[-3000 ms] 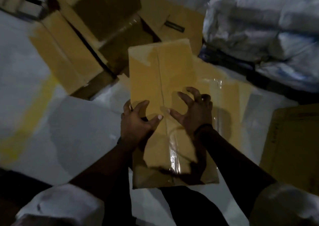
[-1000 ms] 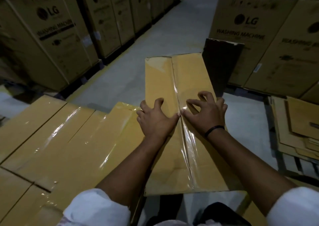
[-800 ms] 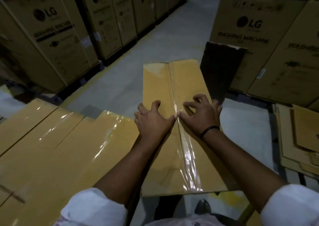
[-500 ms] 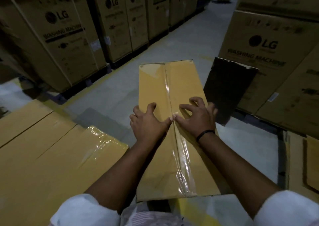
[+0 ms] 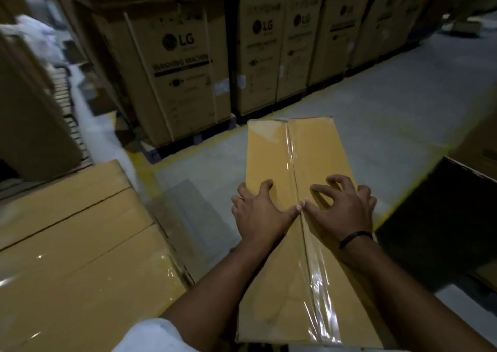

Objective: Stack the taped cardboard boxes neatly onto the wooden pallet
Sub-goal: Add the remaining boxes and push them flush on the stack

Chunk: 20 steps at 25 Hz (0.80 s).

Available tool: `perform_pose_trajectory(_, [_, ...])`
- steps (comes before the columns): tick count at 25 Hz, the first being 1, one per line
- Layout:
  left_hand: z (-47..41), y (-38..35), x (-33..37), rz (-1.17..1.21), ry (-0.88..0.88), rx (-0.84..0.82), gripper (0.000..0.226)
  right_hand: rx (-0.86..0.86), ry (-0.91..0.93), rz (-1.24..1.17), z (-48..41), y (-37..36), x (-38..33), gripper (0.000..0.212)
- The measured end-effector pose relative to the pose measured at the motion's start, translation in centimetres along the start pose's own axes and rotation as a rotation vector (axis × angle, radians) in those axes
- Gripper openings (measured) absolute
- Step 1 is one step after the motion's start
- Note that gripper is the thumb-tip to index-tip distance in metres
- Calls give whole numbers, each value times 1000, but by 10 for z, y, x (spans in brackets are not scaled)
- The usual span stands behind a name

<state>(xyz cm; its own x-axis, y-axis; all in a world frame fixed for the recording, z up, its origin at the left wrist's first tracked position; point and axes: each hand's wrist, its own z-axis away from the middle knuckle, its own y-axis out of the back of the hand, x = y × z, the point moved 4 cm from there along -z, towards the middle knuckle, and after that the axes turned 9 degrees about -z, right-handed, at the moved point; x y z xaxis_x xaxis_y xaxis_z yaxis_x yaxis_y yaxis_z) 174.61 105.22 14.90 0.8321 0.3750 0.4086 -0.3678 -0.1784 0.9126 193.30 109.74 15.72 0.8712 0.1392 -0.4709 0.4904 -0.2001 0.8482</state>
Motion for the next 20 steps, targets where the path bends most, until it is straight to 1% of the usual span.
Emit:
perform_pose_trajectory(6, [-88, 8, -44, 2, 240, 75, 94, -117, 185, -86, -100, -73, -60, 42])
perform_pose_trajectory(12, [-138, 10, -82, -2, 571, 156, 95, -348, 443, -133, -180, -152, -122, 50])
perform_pose_trajectory(14, [-143, 15, -81, 19, 672, 201, 95, -417, 544, -145, -202, -165, -142, 51])
perform_pose_trajectory(20, [-160, 33, -88, 66, 919, 362, 94, -538, 862, -186, -246, -187, -206, 55])
